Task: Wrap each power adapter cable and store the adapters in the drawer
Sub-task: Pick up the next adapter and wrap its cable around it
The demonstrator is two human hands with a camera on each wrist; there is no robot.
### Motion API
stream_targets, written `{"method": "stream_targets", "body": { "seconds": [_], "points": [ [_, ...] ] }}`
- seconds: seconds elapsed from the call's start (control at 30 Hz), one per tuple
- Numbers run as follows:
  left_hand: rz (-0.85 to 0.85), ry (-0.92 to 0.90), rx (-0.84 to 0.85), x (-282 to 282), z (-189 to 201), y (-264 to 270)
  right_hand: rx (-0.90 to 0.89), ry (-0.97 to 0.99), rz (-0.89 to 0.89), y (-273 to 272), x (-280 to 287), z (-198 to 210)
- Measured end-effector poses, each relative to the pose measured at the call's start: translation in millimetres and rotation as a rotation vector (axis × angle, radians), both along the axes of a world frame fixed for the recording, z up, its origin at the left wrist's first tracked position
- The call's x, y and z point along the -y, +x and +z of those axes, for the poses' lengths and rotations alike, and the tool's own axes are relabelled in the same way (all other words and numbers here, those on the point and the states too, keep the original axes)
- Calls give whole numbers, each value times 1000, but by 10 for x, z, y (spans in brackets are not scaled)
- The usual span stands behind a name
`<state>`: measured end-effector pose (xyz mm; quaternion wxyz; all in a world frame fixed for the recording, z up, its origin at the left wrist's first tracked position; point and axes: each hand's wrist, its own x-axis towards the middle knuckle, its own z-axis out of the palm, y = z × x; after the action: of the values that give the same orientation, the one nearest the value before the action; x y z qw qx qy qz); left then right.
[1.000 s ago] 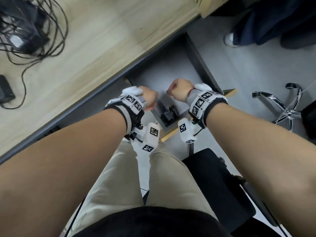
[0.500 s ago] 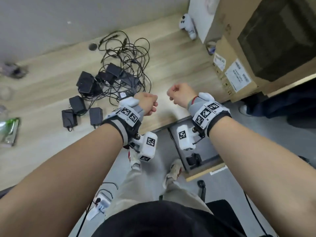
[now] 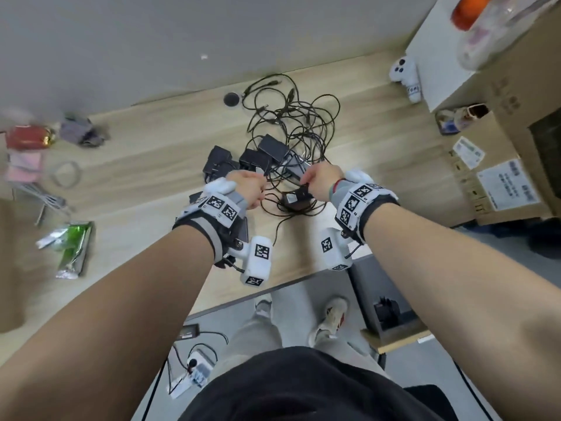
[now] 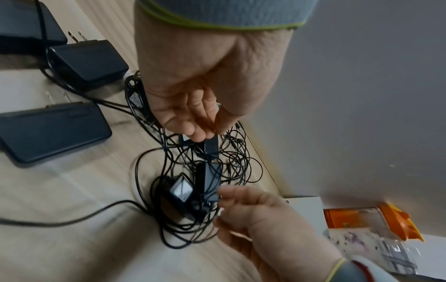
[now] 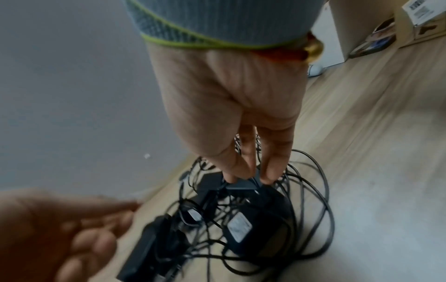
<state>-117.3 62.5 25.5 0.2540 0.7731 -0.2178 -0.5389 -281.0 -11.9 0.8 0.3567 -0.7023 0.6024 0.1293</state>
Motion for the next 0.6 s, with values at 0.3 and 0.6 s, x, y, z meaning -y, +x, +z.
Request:
{"method": "stream_targets", "body": {
  "seconds": [0.3, 0.6],
  "points": [
    [-35, 32, -47, 158, -158, 309, -262, 65, 210, 107, -22, -320],
    [-112, -162, 97, 358, 187, 154, -22, -16, 191, 105, 340, 318]
  ]
}}
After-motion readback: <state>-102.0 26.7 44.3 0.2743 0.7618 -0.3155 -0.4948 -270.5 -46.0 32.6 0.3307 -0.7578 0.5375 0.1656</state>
